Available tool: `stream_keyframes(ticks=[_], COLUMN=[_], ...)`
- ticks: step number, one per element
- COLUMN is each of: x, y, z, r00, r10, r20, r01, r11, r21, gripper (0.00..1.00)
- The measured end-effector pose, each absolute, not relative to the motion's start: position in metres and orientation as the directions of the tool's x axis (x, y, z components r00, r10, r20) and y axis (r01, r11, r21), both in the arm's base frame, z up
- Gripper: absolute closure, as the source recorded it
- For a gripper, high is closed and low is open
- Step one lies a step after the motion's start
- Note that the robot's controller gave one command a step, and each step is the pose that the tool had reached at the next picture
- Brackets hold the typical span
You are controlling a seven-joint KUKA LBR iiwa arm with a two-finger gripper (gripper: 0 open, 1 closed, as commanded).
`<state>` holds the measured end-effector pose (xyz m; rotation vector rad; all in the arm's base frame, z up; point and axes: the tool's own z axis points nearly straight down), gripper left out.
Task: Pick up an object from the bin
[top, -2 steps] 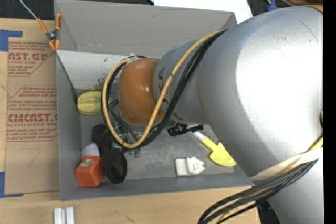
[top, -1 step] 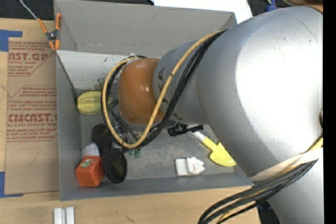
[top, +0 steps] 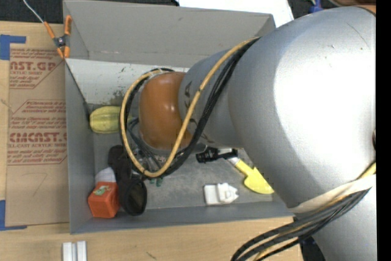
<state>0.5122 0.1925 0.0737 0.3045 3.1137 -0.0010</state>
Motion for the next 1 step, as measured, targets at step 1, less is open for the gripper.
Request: stream_keyframes(ticks=[1], x=[0.4964], y=[0.1909], z=[0.0735], r00=[-0.977], r10=[0.212], r20=[-0.014], r01=[0.212], r11=[0.977], r21=[0.002], gripper=[1.00])
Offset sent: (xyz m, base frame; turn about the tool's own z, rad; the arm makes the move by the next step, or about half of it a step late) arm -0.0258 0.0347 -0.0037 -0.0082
